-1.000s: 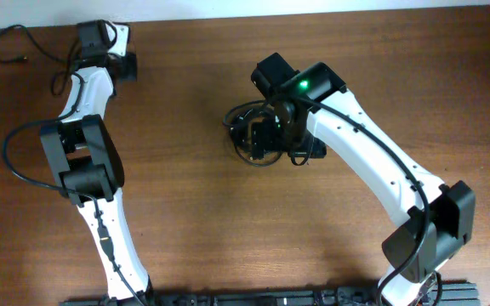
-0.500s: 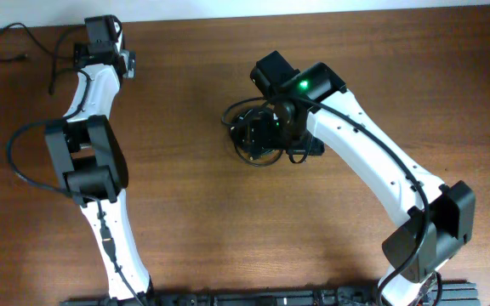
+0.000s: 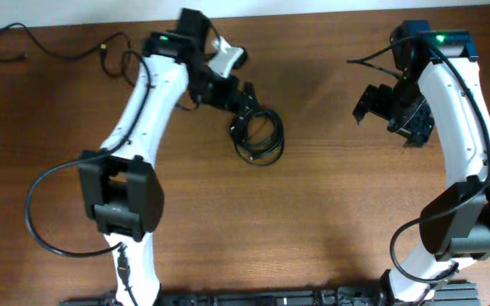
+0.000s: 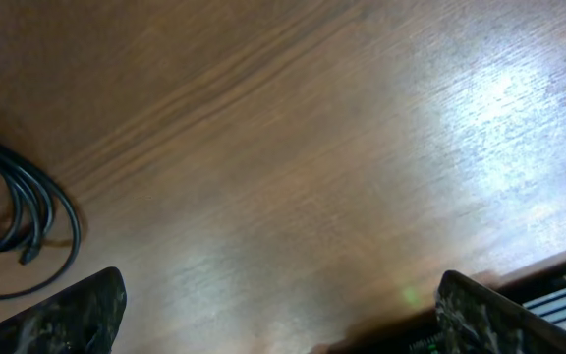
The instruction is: Untangle cables
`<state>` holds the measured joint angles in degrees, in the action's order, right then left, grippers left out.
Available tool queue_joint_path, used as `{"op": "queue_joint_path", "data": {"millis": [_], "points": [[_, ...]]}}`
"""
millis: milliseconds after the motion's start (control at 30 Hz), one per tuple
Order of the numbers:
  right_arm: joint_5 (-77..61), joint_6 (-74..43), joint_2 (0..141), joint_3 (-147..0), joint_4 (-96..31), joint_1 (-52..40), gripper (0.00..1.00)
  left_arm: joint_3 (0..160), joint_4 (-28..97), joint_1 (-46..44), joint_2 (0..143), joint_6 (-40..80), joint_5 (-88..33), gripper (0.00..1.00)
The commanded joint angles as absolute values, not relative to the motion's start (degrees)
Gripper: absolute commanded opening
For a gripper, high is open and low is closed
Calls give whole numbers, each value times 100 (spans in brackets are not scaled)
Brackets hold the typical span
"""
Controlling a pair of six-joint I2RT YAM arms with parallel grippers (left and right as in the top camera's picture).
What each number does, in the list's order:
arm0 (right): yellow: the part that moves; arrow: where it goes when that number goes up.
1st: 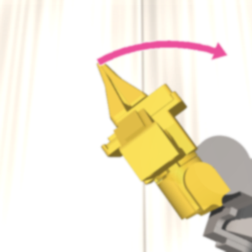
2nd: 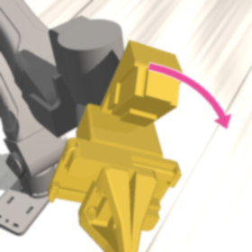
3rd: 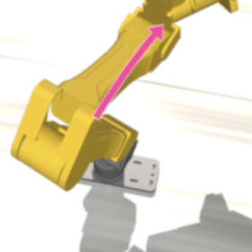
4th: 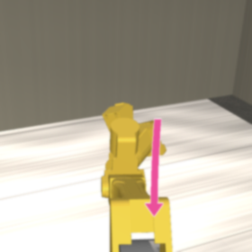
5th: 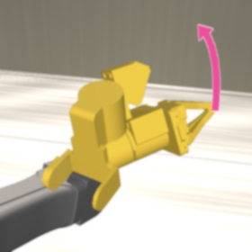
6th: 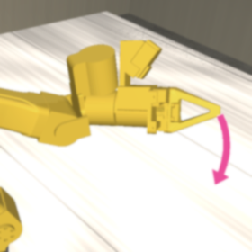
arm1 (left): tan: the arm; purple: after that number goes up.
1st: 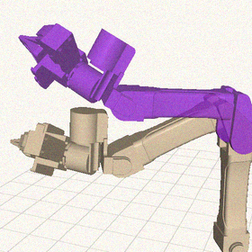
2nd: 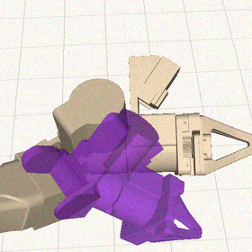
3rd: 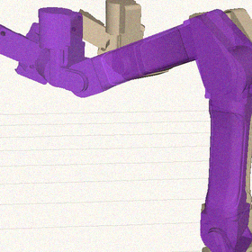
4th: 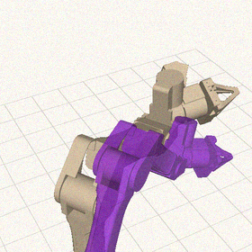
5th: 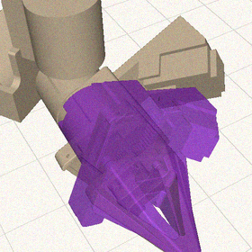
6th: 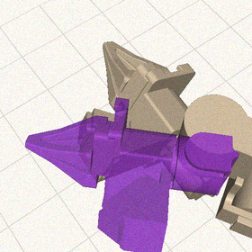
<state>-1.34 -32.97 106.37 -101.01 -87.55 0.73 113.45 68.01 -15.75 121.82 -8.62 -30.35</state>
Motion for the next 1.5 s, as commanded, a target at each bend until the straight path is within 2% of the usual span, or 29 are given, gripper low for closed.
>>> {"op": "queue_joint_path", "data": {"millis": [0,33,100,133,167,333,433,467,633,733,1000,1067,1100,1167,1267,1367,1467], "points": [[-80,-3323,10624,-10066,-8759,78,98,11334,7284,-2248,12232,-1194,-1964,99],[-80,-3323,10624,-10066,-8759,78,98,11330,7365,-2445,12237,-1295,-1391,99],[-80,-3323,10624,-10066,-8759,78,98,11330,7376,-2657,12278,-1380,-991,99],[-80,-3323,10624,-10066,-8759,78,98,11330,7373,-2724,12352,-1378,-961,98],[-82,-3323,10624,-10066,-8759,78,98,11330,7389,-2777,12484,-1378,-961,91],[-82,-3323,10624,-10066,-8759,78,98,11330,7343,-3074,13052,-1378,-1262,86],[-80,-3323,10624,-10066,-8759,78,98,11330,7091,-3124,13312,-1374,-1262,72],[-82,-3323,10624,-10066,-8759,78,98,11330,6969,-3124,13386,-1376,-1262,64],[-80,-3323,10624,-10066,-8759,78,98,11330,6751,-3124,13415,-1376,-1251,54],[-80,-3323,10624,-10066,-8759,78,98,11330,6628,-3124,13419,-1361,-958,41],[-82,-3323,10624,-10066,-8759,78,98,11330,6604,-3124,13600,-1223,-958,34],[-82,-3323,10624,-10066,-8759,78,98,11336,6604,-3124,13594,-1111,-956,20],[-80,-3323,10624,-10066,-8759,78,98,11373,6604,-3124,13594,-1066,-954,19],[-80,-3323,10624,-10066,-8759,78,98,11754,6877,-3124,13563,-967,-958,0],[-82,-3323,10624,-10066,-8759,78,98,13045,7830,-3124,13496,-784,-958,0],[-82,-3323,10624,-10066,-8759,78,98,15161,8855,-3124,13485,-633,-958,0],[-80,-3323,10624,-10066,-8759,78,98,16827,9253,-3122,13485,-342,-958,0]]}}
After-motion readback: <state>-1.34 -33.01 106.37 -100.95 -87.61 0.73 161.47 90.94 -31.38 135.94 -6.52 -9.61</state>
